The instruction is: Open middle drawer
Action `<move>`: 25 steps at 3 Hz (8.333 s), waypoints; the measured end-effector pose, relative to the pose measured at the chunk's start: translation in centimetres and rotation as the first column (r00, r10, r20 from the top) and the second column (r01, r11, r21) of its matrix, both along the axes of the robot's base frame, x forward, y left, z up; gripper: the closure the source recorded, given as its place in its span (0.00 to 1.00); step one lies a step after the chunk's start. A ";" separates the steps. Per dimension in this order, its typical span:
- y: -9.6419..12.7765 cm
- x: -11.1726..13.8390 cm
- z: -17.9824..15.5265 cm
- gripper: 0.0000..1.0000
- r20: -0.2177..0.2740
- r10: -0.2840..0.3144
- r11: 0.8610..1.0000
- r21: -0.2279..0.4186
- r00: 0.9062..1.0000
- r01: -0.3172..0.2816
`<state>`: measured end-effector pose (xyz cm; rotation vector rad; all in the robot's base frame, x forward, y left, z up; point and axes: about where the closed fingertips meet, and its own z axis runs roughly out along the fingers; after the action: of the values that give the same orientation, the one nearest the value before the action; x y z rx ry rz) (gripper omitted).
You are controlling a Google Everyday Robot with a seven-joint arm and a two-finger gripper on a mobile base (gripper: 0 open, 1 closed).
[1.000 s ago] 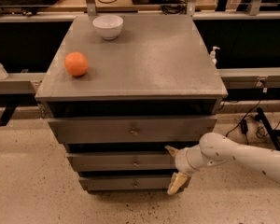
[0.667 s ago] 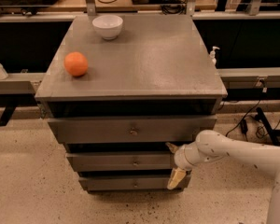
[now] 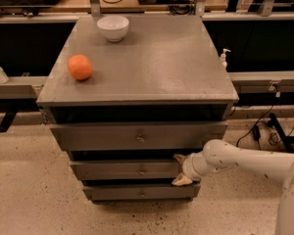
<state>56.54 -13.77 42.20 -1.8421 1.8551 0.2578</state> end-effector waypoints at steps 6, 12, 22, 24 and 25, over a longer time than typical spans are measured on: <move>0.6 -2.4 0.5 0.00 -0.008 0.023 1.000 -0.009 1.000 -0.023; 2.1 -9.1 0.1 0.53 -0.227 0.139 0.985 -0.065 0.964 -0.157; 5.7 -5.1 6.8 0.00 -0.184 0.109 0.967 -0.207 0.977 -0.147; 6.8 -3.5 5.5 0.41 -0.196 0.115 0.960 -0.228 0.974 -0.159; 7.4 -2.5 4.7 0.64 -0.178 0.103 0.971 -0.194 0.979 -0.138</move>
Offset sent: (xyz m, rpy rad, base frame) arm -0.0753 0.0051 0.0147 0.0124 0.0206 0.0962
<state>54.03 -6.41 46.94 -2.1371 1.9452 0.2787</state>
